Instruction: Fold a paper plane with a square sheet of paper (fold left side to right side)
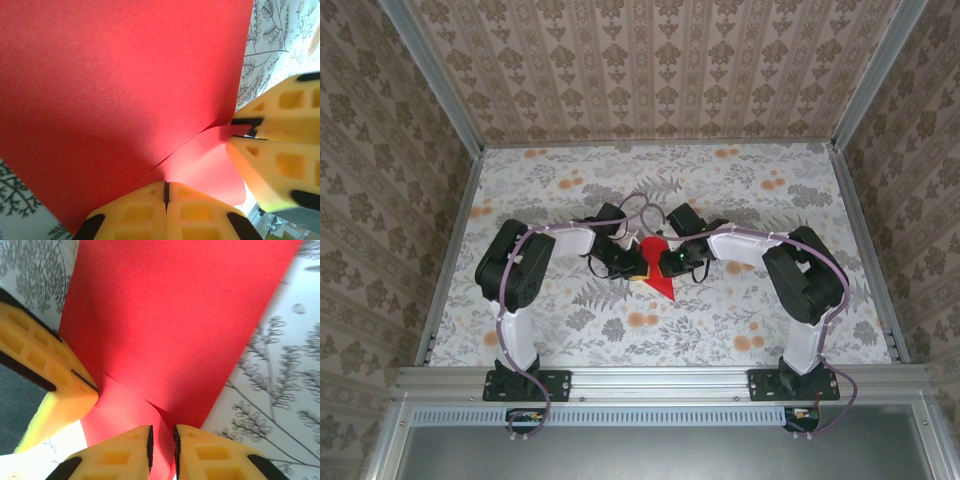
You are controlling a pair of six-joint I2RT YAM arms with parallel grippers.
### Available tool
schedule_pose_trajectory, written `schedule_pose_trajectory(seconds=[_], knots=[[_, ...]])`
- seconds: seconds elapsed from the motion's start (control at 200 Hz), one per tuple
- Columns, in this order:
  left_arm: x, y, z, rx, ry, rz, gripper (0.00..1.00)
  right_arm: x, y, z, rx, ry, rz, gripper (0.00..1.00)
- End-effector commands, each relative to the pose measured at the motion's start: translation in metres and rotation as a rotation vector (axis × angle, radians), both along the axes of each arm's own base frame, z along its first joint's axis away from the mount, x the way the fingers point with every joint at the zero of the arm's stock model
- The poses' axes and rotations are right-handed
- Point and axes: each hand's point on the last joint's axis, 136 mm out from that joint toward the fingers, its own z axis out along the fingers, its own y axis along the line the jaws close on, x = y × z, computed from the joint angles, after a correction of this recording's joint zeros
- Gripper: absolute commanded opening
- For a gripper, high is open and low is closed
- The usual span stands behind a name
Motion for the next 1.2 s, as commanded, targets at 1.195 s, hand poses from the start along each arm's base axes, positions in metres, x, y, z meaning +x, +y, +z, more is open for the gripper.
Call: schedule_pose_trajectory(seconds=[1.195], knots=[[-0.021,0.032,-0.041,0.198,0.074,0.011,0.02,-0.058,0.024,-0.021,0.041,0.343,-0.197,0.02]])
